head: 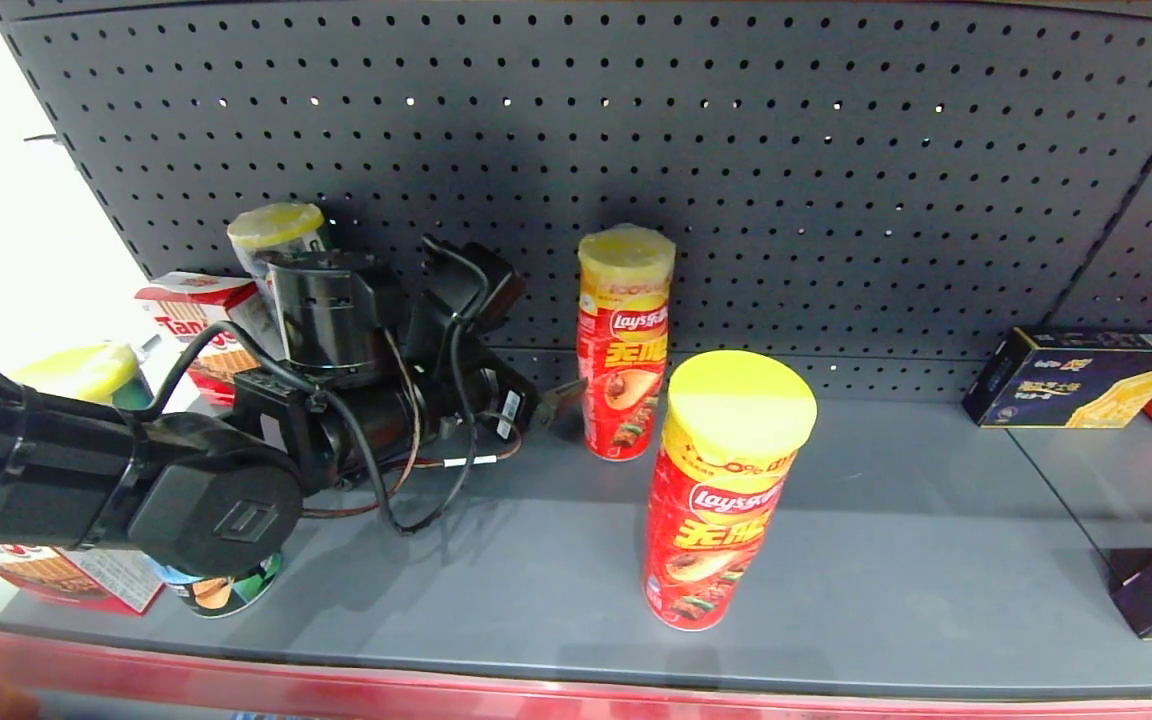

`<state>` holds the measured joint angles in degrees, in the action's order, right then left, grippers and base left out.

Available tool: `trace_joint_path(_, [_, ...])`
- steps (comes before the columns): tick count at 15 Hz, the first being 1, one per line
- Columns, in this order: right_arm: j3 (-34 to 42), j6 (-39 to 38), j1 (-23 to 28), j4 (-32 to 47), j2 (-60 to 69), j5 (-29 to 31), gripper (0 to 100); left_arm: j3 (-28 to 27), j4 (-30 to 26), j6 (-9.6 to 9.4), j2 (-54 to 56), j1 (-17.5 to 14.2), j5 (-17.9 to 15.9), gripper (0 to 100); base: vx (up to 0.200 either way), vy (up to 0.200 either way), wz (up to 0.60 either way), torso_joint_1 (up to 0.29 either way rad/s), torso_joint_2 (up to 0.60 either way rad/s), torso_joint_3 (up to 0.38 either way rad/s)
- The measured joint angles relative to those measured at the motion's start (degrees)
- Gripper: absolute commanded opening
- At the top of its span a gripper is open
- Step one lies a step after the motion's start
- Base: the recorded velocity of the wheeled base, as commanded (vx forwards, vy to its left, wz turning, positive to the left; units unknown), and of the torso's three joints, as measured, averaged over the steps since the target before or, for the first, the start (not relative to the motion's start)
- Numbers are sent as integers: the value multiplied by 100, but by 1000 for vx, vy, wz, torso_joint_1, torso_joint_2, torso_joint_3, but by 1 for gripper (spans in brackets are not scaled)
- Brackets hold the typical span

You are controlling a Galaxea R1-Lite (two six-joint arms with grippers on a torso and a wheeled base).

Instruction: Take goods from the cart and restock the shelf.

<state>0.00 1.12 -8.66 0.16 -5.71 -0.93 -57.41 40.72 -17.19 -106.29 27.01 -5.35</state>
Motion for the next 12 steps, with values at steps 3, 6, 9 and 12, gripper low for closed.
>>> trace_joint_path(3, [0,0,0,-2,0,-2,100,204,215,26,-2,5,32,100,0,0,0,0,0,0])
trace_joint_path(6, [0,0,0,0,0,-2,100,652,573,11,213,5,60,100,0,0,0,0,0,0])
trace_joint_path(9, [0,-1,-5,-5,0,-2,100,780,597,6,358,-98,257,100,0,0,0,0,0,0])
trace_joint_path(12, [0,0,0,-2,0,-2,100,678,600,-11,211,-117,339,100,0,0,0,0,0,0])
